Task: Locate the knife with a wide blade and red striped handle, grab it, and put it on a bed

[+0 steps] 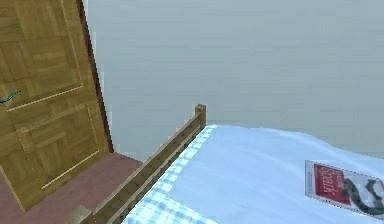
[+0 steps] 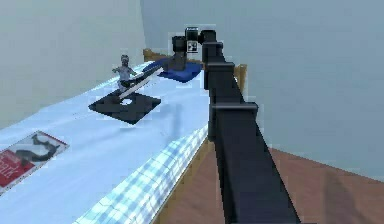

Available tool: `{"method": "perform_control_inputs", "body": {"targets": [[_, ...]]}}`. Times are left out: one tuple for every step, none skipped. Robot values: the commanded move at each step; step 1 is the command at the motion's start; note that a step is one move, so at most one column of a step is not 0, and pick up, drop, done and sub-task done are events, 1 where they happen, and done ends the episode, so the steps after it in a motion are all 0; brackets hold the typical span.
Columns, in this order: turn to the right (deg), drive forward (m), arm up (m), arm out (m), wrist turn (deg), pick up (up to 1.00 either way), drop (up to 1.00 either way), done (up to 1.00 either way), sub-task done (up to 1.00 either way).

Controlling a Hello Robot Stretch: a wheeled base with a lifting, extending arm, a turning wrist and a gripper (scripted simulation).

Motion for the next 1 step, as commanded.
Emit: {"method": "perform_control_inputs", "body": {"targets": [[0.0, 0.00, -0.02, 0.00, 0.0, 0.00, 0.00, 0.00, 0.00]]}}
